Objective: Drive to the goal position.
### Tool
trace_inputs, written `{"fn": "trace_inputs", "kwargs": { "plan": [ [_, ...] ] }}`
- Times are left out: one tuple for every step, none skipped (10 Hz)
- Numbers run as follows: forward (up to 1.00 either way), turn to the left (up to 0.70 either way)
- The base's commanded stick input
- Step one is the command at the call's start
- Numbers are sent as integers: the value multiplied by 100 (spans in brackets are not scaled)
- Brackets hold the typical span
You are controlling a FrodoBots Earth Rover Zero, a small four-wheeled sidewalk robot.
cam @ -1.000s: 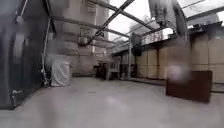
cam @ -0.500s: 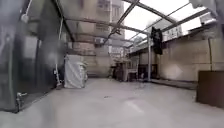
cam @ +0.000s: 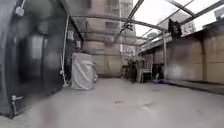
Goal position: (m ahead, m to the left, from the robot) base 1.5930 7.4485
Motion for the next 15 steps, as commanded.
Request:
{"fn": "trace_inputs", "kwargs": {
  "plan": [
    [70, 0],
    [70, 0],
    [70, 0],
    [70, 0],
    [70, 0],
    [70, 0],
    [70, 0],
    [70, 15],
    [70, 27],
    [70, 27],
    [70, 27],
    [70, 27],
    [70, 0],
    [70, 0],
    [70, 0]
  ]
}}
